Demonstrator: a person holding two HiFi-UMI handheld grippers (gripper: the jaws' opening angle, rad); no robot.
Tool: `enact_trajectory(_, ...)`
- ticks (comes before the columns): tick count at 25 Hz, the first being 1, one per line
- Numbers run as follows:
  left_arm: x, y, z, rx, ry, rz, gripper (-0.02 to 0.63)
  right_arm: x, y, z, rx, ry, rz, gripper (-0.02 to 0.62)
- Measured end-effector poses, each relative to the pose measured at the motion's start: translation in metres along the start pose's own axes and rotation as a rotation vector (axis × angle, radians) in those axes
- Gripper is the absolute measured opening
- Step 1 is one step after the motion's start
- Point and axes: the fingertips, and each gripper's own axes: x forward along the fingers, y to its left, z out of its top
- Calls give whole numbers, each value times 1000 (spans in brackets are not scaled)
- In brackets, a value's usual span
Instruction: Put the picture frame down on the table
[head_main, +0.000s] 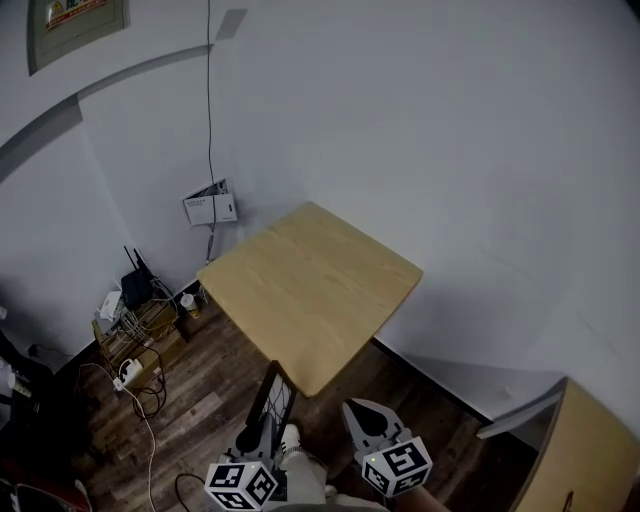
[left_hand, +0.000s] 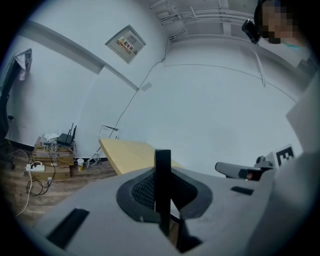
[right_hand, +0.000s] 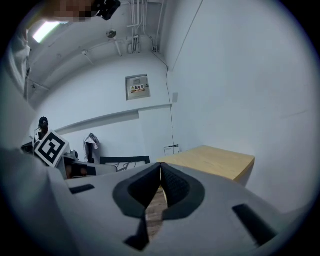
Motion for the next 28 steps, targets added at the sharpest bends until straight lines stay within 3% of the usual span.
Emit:
enact_trajectory(11, 105, 36, 43, -5, 34, -51, 28, 100, -43, 39, -29, 2, -18, 0)
enact_trajectory(19, 157, 68, 78, -4, 61, -90, 29, 160, -55, 69, -33, -15, -45, 0)
enact_trajectory(28, 203, 97, 97, -1, 83, -125, 28, 213, -69, 76, -19, -16, -84, 0)
